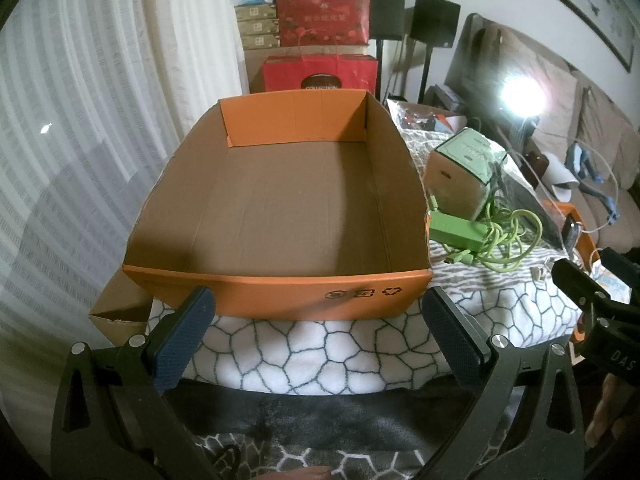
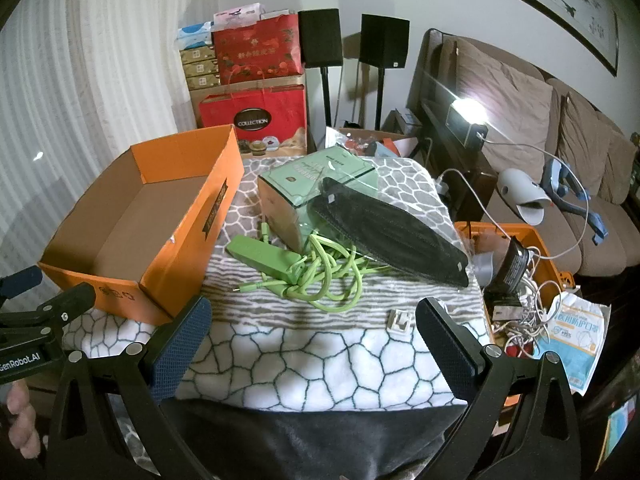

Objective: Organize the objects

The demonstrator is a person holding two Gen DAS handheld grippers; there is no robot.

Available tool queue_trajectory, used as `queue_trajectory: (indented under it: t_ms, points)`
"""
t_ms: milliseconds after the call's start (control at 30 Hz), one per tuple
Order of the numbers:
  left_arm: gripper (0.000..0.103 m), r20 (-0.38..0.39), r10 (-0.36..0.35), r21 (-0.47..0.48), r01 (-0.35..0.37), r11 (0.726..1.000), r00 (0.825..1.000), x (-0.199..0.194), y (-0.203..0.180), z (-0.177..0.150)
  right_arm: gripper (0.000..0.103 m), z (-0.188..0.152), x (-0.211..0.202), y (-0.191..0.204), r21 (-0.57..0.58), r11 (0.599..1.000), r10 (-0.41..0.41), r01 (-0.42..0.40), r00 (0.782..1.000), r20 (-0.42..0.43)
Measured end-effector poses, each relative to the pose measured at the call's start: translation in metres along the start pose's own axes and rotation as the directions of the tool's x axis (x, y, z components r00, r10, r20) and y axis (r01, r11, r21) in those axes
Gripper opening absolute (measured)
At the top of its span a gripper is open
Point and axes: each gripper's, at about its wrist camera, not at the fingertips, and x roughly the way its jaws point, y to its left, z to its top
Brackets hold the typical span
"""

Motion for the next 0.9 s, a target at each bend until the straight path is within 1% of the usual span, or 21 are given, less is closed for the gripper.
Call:
queue_trajectory:
  t_ms: [900]
  points:
    - [0.103,-0.001,0.002,0.001,-0.002,1.000,1.000,0.0000,-0.0001,0.0000,0.103,0.0019,-0.0011,0.0004,-0.001,1.000,0.001,-0.001,1.000,0.001]
